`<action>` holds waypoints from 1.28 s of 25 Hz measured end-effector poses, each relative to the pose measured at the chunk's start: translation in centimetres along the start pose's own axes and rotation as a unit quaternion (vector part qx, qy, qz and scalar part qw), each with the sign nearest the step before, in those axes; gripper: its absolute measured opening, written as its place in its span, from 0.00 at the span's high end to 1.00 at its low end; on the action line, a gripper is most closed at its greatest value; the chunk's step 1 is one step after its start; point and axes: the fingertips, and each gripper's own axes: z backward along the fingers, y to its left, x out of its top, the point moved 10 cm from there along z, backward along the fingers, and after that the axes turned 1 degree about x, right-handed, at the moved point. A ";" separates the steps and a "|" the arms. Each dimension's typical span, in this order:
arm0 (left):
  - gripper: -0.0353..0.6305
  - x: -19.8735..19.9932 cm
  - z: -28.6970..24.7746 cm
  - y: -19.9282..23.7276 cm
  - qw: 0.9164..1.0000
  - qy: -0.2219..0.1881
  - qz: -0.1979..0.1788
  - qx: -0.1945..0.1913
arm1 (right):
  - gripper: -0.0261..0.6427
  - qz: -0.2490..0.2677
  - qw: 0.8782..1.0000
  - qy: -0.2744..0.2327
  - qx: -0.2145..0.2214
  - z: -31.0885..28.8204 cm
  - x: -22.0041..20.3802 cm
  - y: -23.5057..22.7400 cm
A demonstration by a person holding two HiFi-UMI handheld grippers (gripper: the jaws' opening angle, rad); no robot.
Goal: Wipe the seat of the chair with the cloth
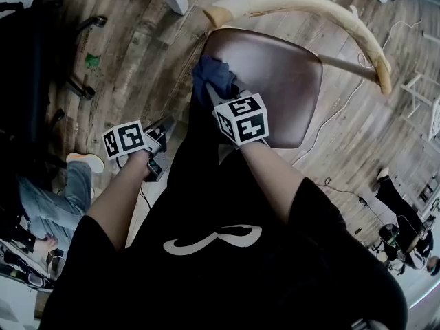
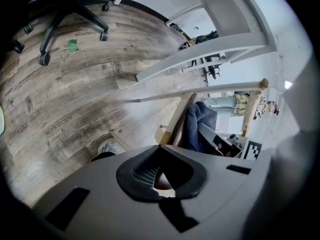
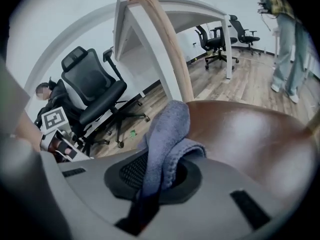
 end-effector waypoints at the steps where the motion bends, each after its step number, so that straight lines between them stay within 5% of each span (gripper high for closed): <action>1: 0.93 0.1 0.0 0.0 1.000 0.001 -0.001 0.000 | 0.89 0.008 1.000 0.002 -0.004 -0.1 -0.1 0.0; 6: 0.93 -0.1 0.0 0.3 1.000 0.001 -0.003 0.006 | 0.89 0.042 0.999 0.001 -0.015 -0.2 -0.3 0.0; 13: 0.93 0.5 0.0 -0.6 0.998 -0.052 0.023 -0.010 | 0.89 0.025 0.999 -0.024 -0.011 0.5 -1.0 -1.1; 32: 0.93 -5.7 -4.0 -5.5 1.000 -0.014 -0.023 0.005 | 0.89 0.001 0.997 -0.011 -0.081 8.9 -6.5 -9.5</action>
